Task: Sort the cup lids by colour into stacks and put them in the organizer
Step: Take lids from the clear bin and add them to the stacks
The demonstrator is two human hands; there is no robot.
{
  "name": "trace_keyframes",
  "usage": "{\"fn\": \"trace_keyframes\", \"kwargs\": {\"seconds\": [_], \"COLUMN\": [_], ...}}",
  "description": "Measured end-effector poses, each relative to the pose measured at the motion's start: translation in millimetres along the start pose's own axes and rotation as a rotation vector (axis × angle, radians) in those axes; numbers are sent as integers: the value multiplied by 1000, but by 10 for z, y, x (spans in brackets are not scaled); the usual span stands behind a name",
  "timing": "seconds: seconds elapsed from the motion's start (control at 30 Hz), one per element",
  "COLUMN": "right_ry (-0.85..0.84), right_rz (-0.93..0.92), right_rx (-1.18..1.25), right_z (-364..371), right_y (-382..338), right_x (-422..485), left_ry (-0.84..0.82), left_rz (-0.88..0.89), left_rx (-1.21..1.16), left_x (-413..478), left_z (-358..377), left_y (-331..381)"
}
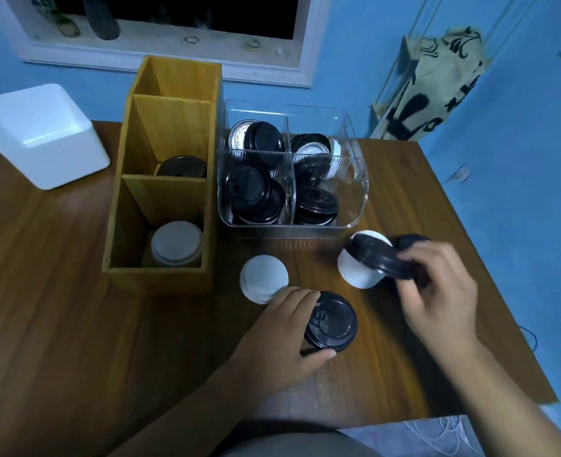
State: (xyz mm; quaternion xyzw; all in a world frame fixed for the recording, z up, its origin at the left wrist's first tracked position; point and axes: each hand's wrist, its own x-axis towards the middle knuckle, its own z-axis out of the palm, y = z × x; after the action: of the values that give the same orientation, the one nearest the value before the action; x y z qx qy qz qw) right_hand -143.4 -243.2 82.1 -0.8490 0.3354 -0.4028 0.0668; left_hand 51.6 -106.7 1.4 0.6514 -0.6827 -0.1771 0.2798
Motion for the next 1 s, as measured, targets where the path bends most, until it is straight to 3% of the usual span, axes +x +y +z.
{"fn": "trace_keyframes", "kwargs": {"seconds": [0.2,0.53,0.63,0.77,1.0], "right_ry": [-215,-775,-762,-752,-481], "right_rz": [114,236,288,194,209], "right_rx": [-117,-26,108,56,76], "right_z": [-206,-480,-494,-317,-213], "right_y": [374,407,300,208,29], "right_x": [-1021,-1036,-983,-936,-696], "left_ry": [-15,6,4,-6,9], "left_rz": [-10,-15,-14,-28,-52], "left_rx": [-9,-1,-1,-16,-46], "left_x": [-9,-18,-13,-23,-12], "left_z": [39,39,33,24,41], "left_y": [-30,1,4,-3,-22]}}
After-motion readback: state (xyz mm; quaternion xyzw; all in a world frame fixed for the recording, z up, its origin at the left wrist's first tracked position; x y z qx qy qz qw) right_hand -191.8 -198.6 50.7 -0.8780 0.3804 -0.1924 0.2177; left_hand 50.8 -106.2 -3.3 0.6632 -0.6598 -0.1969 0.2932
